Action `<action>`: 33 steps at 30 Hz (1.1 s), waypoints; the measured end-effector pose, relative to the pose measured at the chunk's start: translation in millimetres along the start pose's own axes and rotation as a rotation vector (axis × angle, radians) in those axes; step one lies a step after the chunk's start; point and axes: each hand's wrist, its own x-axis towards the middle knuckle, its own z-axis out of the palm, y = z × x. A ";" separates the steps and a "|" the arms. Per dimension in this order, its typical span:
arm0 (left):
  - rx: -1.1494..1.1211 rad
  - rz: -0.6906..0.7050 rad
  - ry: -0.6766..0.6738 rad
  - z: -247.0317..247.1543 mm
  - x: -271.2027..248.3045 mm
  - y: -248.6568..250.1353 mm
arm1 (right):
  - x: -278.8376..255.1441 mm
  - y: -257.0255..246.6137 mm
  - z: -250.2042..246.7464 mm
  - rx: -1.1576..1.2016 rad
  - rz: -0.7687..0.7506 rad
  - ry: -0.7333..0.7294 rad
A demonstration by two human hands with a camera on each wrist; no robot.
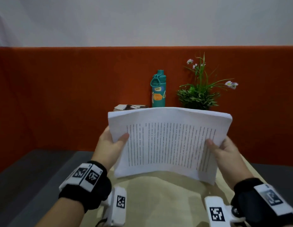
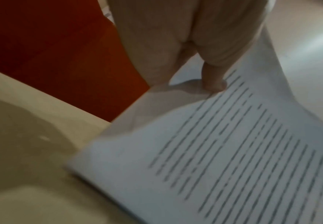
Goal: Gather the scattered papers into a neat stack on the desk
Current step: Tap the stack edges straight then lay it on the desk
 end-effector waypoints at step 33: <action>0.795 -0.360 -0.315 153.9 96.7 -37.4 | 135.4 47.3 -90.9 -1.302 0.453 -0.017</action>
